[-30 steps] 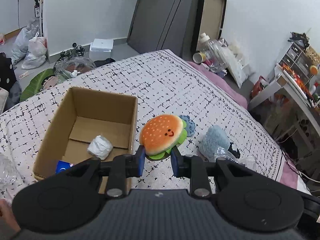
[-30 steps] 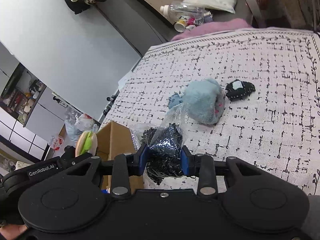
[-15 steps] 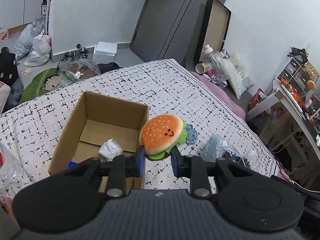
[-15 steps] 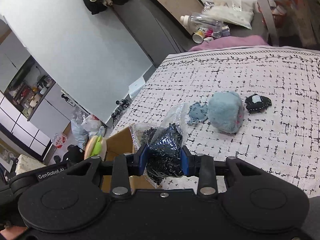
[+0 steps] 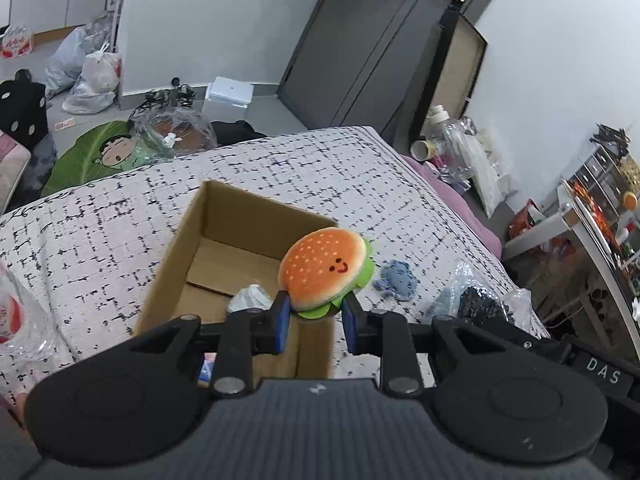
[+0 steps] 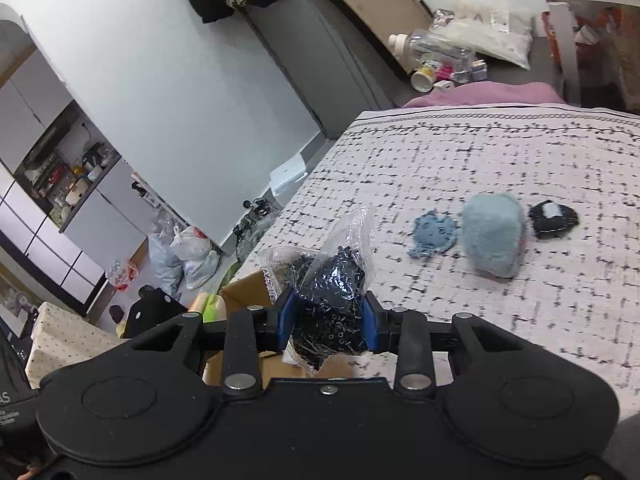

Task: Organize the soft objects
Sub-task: 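Carry the burger plush and bead bag into the box and open both tools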

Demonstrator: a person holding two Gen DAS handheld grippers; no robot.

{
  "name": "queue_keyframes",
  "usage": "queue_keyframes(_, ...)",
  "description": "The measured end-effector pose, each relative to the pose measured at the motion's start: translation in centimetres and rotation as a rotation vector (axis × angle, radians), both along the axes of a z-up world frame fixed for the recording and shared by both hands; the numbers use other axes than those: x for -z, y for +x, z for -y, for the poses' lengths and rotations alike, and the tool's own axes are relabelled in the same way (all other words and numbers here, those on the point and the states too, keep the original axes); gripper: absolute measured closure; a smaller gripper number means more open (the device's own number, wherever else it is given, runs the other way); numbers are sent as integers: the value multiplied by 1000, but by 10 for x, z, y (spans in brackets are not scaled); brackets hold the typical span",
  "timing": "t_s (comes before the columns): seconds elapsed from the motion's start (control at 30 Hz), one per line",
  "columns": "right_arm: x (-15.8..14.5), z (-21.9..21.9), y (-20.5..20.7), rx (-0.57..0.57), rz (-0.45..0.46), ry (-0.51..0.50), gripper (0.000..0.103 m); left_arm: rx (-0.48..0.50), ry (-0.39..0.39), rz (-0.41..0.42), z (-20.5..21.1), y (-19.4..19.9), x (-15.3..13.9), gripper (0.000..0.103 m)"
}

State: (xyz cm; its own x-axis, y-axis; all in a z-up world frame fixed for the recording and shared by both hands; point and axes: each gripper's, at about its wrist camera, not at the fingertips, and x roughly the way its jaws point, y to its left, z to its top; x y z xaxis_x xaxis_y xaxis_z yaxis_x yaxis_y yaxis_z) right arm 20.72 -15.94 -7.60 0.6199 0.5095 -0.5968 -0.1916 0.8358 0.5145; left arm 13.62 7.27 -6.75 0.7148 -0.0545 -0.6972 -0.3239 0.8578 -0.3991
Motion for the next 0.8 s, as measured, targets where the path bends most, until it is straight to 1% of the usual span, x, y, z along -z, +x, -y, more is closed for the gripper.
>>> queue_keyframes(0.23,3,-33,9,-44,-3,-11,69,-35,-34,-21,-26,6,15,77)
queue_keyframes(0.43,13,-56,16,-73,-30,-21,69,-51,-57,-62,-42,12,35,77)
queue_keyframes(0.5,17,-64,16,-86,-47,-19,69,-60,-58,-77,-46,13,41,75)
queue_keyframes(0.6,24,-74,17,-114,-81,1,69,-101,-34,-115,-51,16,46,70)
queue_keyframes(0.63,25,-78,16,-119,-83,-3,69,-109,-38,-124,-53,17,48,68)
queue_keyframes(0.7,28,-84,16,-128,-92,-17,68,-125,-59,-133,-57,18,50,55)
queue_keyframes(0.73,29,-86,17,-135,-107,-16,65,-131,-61,-137,-58,18,49,52)
queue_keyframes(0.8,34,-86,19,-151,-171,12,58,-144,-45,-149,-58,19,48,43)
